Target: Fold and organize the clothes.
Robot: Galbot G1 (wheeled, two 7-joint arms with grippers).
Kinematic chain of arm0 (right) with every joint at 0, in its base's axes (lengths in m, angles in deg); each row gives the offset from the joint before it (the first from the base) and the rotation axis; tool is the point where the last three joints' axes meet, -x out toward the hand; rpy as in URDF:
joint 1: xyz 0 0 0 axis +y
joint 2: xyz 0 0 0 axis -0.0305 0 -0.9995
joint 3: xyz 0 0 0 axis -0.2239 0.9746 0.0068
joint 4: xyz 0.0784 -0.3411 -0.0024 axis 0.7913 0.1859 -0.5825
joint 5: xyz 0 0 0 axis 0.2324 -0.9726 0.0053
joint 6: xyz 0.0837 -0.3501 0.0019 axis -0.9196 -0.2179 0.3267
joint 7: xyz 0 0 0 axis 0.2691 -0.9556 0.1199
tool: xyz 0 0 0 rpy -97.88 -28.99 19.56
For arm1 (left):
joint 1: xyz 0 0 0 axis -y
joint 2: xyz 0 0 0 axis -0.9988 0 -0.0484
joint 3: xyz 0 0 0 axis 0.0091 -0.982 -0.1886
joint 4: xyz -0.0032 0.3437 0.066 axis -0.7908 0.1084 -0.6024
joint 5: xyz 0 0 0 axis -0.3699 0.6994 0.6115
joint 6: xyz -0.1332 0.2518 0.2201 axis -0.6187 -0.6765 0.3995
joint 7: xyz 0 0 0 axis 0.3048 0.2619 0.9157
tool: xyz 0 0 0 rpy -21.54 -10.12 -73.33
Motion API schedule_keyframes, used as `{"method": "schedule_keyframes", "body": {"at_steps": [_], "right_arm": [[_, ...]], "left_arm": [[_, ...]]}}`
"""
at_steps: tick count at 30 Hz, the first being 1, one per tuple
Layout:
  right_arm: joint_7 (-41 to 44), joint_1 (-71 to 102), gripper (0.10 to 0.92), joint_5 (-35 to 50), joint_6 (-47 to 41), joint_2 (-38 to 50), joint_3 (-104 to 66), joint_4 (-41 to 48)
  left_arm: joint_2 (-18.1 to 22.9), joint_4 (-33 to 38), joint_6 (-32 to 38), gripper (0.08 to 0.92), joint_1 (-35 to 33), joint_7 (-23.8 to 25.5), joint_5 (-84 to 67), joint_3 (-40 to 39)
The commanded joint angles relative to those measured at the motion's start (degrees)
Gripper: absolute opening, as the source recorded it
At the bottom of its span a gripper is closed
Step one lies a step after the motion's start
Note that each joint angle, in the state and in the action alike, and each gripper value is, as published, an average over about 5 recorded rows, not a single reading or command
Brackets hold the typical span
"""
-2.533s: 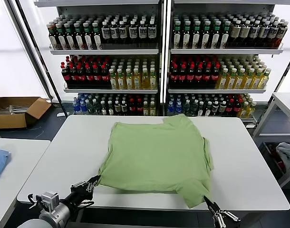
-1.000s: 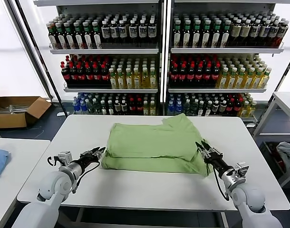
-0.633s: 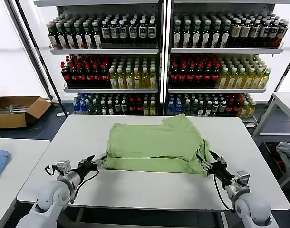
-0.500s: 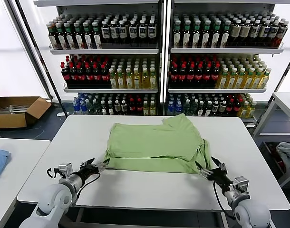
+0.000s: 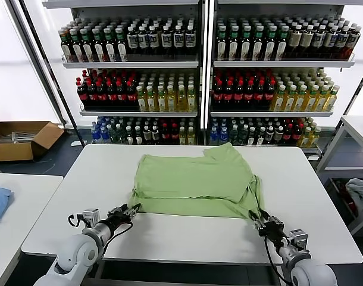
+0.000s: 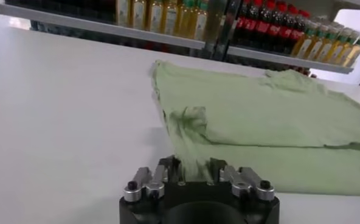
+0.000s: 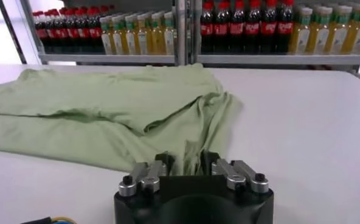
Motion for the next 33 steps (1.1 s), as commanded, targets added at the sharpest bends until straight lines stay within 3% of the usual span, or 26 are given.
{"method": "schedule_keyframes", "body": {"at_steps": [1, 5, 11, 17, 22, 26, 29, 33], "right_arm": [[-1.02, 0.57, 0.198, 1.85, -0.95, -0.20, 0.17, -0.58], [-0.83, 2.88, 0.127, 2.71, -1.38, -0.01, -0.35, -4.10], [0.01, 10.51, 0.125, 2.09, -1.41, 0.55, -2.09, -11.67], [2.60, 19.68, 0.125, -0.57, 0.62, 0.91, -5.01, -17.26], [3.60, 25.57, 0.125, -3.30, 2.51, 1.70, -6.02, -19.35], [3.16, 28.02, 0.125, -4.93, 2.75, 1.30, -5.96, -21.11], [2.12, 28.13, 0.178, -5.72, 2.90, 0.34, -5.29, -21.08], [1.72, 26.80, 0.285, -4.60, 2.84, -0.09, -5.16, -21.46]], "left_arm": [[-0.06, 1.15, -0.10, 0.285, -0.84, 0.19, 0.45, -0.54], [-0.93, 4.35, -0.15, 0.173, -3.80, -0.05, 0.52, 0.72], [-1.64, 12.54, -0.24, 0.086, -14.90, -0.96, 1.38, 6.56], [-0.65, 20.88, -0.21, 0.085, -28.38, -1.43, 3.76, 14.31], [1.11, 23.50, -0.25, 0.085, -34.87, -1.07, 5.20, 19.24], [1.09, 24.56, -0.27, 0.085, -37.71, -0.18, 7.08, 21.31], [1.88, 25.24, -0.27, 0.100, -37.25, 0.32, 10.28, 20.74], [2.42, 26.19, -0.28, 0.192, -34.54, 0.74, 12.66, 20.13]]}}
